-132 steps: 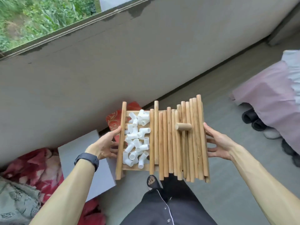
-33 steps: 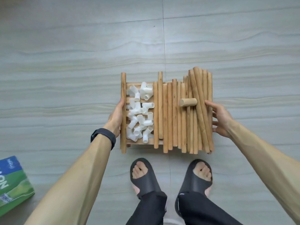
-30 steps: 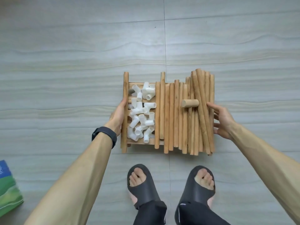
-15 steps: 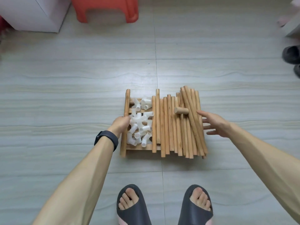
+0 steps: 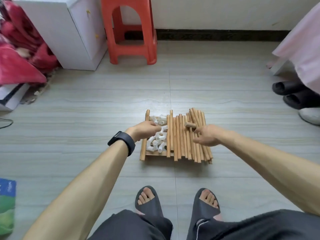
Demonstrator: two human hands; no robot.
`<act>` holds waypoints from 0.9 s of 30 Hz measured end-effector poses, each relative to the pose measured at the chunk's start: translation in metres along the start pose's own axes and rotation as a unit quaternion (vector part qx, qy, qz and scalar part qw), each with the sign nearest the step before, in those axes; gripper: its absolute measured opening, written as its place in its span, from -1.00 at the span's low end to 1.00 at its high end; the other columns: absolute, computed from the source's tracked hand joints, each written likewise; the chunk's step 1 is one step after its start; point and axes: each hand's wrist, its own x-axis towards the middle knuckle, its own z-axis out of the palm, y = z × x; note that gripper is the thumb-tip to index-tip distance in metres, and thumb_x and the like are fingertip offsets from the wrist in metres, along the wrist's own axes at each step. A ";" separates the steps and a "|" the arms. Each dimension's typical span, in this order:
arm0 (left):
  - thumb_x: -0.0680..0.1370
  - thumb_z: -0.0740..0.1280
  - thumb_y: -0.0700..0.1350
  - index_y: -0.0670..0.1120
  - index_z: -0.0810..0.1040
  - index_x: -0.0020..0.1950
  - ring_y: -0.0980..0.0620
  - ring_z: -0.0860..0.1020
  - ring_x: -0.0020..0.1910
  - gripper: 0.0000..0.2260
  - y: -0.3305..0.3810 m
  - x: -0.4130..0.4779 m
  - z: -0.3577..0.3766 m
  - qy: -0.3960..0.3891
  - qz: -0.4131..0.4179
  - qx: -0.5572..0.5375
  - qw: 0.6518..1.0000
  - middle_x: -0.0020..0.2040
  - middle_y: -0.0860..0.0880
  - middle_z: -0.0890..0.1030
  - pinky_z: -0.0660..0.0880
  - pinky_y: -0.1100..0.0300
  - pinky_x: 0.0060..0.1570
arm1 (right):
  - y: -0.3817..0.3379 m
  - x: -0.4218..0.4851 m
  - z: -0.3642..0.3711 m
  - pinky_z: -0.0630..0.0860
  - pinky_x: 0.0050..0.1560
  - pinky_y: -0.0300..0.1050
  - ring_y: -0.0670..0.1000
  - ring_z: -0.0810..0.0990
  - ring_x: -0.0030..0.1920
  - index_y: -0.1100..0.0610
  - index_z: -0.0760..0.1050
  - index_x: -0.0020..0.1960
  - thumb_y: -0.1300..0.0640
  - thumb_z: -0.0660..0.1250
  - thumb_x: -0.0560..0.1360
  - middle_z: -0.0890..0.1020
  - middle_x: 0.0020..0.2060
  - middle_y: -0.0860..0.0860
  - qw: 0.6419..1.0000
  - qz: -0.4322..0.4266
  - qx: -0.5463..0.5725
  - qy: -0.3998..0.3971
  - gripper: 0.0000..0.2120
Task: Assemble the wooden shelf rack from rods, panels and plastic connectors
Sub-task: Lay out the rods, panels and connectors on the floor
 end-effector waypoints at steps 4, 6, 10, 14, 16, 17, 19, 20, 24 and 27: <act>0.66 0.18 0.01 -0.06 0.54 0.18 0.01 0.51 -0.04 -0.77 0.014 -0.007 -0.004 -0.020 0.034 0.125 0.991 0.07 -0.05 0.57 0.43 0.23 -0.08 | -0.012 -0.032 0.020 0.49 0.30 0.02 0.13 0.53 0.32 0.03 0.37 0.51 -0.20 0.19 0.62 0.54 0.37 0.09 0.998 -0.017 -0.049 -0.043 -0.47; 0.67 0.18 0.01 -0.16 0.57 0.23 0.02 0.53 -0.01 -0.68 0.021 -0.008 -0.003 -0.001 0.046 0.174 0.984 0.03 0.00 0.60 0.40 0.21 -0.13 | -0.005 -0.041 0.029 0.54 0.22 0.03 0.13 0.56 0.22 0.00 0.44 0.41 -0.20 0.19 0.60 0.58 0.28 0.07 0.994 -0.011 -0.094 -0.059 -0.53; 0.67 0.15 0.00 -0.11 0.54 0.32 -0.04 0.60 0.07 -0.67 0.020 0.003 0.021 0.037 0.070 0.199 0.977 0.14 -0.08 0.65 0.52 0.11 0.04 | 0.020 -0.035 0.027 0.57 0.15 0.06 0.14 0.58 0.18 0.02 0.48 0.31 -0.14 0.17 0.59 0.60 0.21 0.06 0.993 0.031 -0.114 -0.005 -0.61; 0.66 0.14 -0.01 -0.06 0.45 0.42 -0.11 0.54 0.24 -0.64 -0.001 0.031 0.058 0.003 0.056 0.252 0.966 0.29 -0.11 0.59 0.52 0.02 0.19 | 0.036 -0.011 0.050 0.57 0.13 0.08 0.16 0.58 0.19 0.03 0.45 0.35 -0.13 0.16 0.59 0.63 0.19 0.08 0.997 0.063 0.014 0.038 -0.59; 0.65 0.17 -0.01 -0.05 0.41 0.46 -0.11 0.51 0.29 -0.62 -0.012 0.050 0.071 -0.011 0.051 0.262 0.964 0.36 -0.12 0.53 0.50 0.04 0.19 | 0.036 0.004 0.069 0.59 0.10 0.08 0.16 0.61 0.10 0.04 0.46 0.32 -0.13 0.17 0.58 0.67 0.10 0.07 0.991 0.078 0.090 0.053 -0.60; 0.65 0.17 0.00 -0.04 0.38 0.48 -0.12 0.49 0.32 -0.60 -0.017 0.057 0.076 -0.009 0.051 0.268 0.962 0.40 -0.13 0.49 0.50 0.04 0.19 | 0.034 0.011 0.078 0.60 0.08 0.08 0.15 0.62 0.06 0.05 0.47 0.31 -0.13 0.17 0.58 0.67 0.08 0.06 0.988 0.082 0.115 0.060 -0.60; 0.64 0.18 0.02 0.00 0.33 0.53 -0.13 0.43 0.39 -0.56 -0.025 0.071 0.086 0.006 0.059 0.300 0.952 0.46 -0.13 0.42 0.48 0.00 0.23 | 0.028 0.028 0.091 0.61 0.07 0.09 0.13 0.62 0.04 0.05 0.47 0.30 -0.14 0.16 0.59 0.66 0.07 0.04 0.983 0.084 0.143 0.076 -0.61; 0.64 0.18 0.04 0.02 0.30 0.55 -0.14 0.38 0.44 -0.54 -0.029 0.079 0.090 0.014 0.068 0.325 0.943 0.49 -0.13 0.38 0.46 -0.03 0.29 | 0.024 0.037 0.096 0.61 0.07 0.09 0.12 0.62 0.05 0.04 0.47 0.31 -0.15 0.16 0.60 0.67 0.07 0.03 0.981 0.085 0.152 0.086 -0.60; 0.58 0.27 0.26 0.13 0.10 0.62 -0.19 0.07 0.60 -0.33 -0.038 0.109 0.108 0.004 0.123 0.411 0.903 0.63 -0.14 0.13 0.12 -0.20 0.53 | 0.012 0.077 0.105 0.60 0.04 0.10 0.16 0.61 0.08 0.06 0.45 0.27 -0.20 0.14 0.63 0.66 0.07 0.07 0.974 0.104 0.161 0.118 -0.60; 0.50 0.31 0.38 0.19 -0.03 0.63 -0.28 -0.06 0.61 -0.17 -0.039 0.125 0.121 -0.017 0.162 0.459 0.874 0.66 -0.12 -0.04 -0.01 -0.31 0.54 | 0.011 0.100 0.107 0.56 0.06 0.09 0.20 0.60 0.13 0.11 0.43 0.29 -0.18 0.15 0.64 0.64 0.11 0.11 0.979 0.122 0.136 0.095 -0.58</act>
